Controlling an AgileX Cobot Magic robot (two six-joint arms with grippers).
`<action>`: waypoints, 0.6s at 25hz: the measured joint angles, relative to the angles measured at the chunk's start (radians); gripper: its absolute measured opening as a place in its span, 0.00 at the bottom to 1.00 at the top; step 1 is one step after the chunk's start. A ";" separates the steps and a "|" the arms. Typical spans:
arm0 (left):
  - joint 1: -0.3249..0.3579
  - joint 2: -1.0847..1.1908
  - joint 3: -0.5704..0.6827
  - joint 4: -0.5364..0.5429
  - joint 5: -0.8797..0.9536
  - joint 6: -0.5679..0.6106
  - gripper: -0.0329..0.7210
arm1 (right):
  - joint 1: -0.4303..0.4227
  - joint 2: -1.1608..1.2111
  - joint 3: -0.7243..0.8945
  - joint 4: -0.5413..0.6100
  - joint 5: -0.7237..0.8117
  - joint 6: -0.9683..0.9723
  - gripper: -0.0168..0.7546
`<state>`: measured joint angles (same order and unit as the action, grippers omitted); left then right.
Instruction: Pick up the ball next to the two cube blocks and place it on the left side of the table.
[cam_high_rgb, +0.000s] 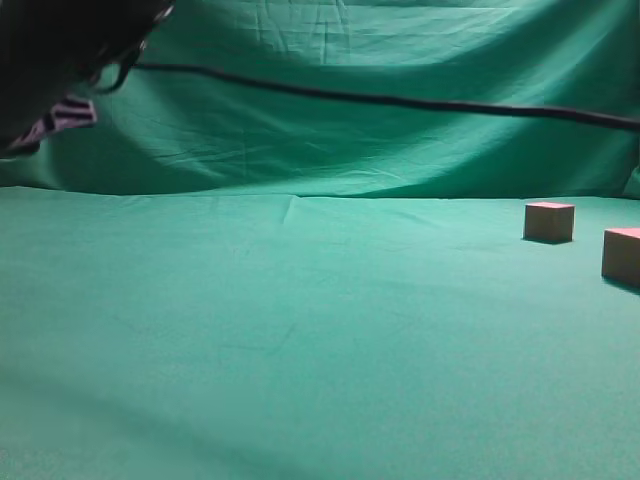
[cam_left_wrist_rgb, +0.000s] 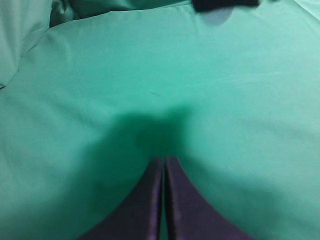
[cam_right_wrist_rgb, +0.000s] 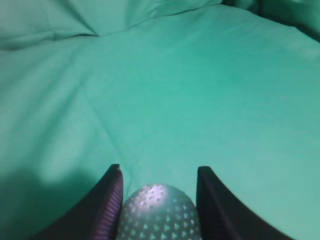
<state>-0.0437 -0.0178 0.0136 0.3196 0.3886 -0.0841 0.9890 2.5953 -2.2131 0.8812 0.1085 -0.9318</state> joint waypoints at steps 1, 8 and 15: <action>0.000 0.000 0.000 0.000 0.000 0.000 0.04 | 0.008 0.019 -0.014 0.000 -0.021 -0.007 0.42; 0.000 0.000 0.000 0.000 0.000 0.000 0.04 | 0.016 0.106 -0.055 0.006 -0.088 -0.041 0.42; 0.000 0.000 0.000 0.000 0.000 0.000 0.04 | 0.016 0.114 -0.063 0.008 -0.108 -0.045 0.76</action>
<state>-0.0437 -0.0178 0.0136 0.3196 0.3886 -0.0841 1.0047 2.7089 -2.2765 0.8894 0.0000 -0.9767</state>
